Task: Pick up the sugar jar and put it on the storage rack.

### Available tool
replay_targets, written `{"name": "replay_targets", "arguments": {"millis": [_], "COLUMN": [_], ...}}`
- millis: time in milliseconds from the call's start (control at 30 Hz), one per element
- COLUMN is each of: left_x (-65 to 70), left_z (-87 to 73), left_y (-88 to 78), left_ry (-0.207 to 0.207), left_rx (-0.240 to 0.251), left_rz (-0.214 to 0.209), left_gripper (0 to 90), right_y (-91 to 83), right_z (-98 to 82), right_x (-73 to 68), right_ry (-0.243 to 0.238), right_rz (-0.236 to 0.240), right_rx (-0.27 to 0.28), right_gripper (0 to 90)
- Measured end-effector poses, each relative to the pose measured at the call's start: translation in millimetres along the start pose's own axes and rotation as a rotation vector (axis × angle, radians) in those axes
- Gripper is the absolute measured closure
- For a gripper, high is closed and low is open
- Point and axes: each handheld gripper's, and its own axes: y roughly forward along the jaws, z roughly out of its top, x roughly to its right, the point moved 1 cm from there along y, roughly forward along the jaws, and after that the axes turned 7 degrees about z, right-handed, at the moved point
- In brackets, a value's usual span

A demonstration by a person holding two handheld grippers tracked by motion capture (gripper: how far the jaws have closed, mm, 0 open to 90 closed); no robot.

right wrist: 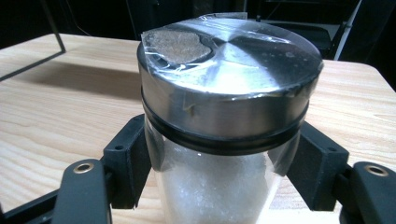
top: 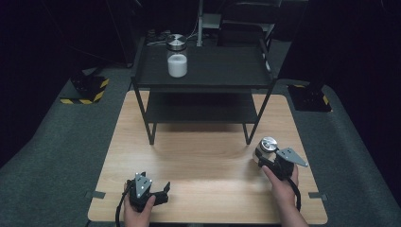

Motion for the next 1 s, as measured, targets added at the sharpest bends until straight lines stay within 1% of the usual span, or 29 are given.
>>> {"name": "replay_targets", "arguments": {"millis": [100,167,267,333,467,600,867,1000], "left_x": [0.4,-0.9,-2.5,-3.2,-3.3,-4.4,-7.9,-7.8], "left_z": [0.1,-0.3,-0.6,-0.5,-0.2,-0.9,-1.3,0.2], "left_y": [0.1,0.0,-0.2,-0.1,0.0,-0.3,0.1,-0.3], "left_ry": [0.004,-0.005,-0.013,-0.015,-0.012,-0.024,-0.041,-0.046], "left_rx": [0.000,0.000,0.001,0.000,-0.001,-0.001,-0.002,-0.017], "left_rz": [-0.001,-0.005,-0.008,-0.011,-0.012,-0.016,-0.026,-0.022], "left_gripper": [0.6,0.6,0.6,0.6,0.6,0.6,0.6,0.6], "right_y": [-9.6,-16.4,-24.1,-28.2,-38.4,-48.3,-58.0,-60.0], "right_z": [1.5,3.4,6.9,10.4,18.7,29.7,52.4,63.1], "right_x": [-6.3,-11.0,-17.8,-22.0,-31.1,-42.4,-55.6,-58.7], "right_ry": [-0.006,-0.003,-0.021,-0.027,-0.020,-0.029,-0.010,-0.011], "right_rz": [0.007,0.014,0.021,0.023,0.035,0.042,0.057,0.060], "right_rx": [0.010,0.021,0.033,0.034,0.051,0.074,0.083,0.090], "right_gripper": [30.9,30.8,30.8,30.8,30.9,30.9,30.9,30.9]}}
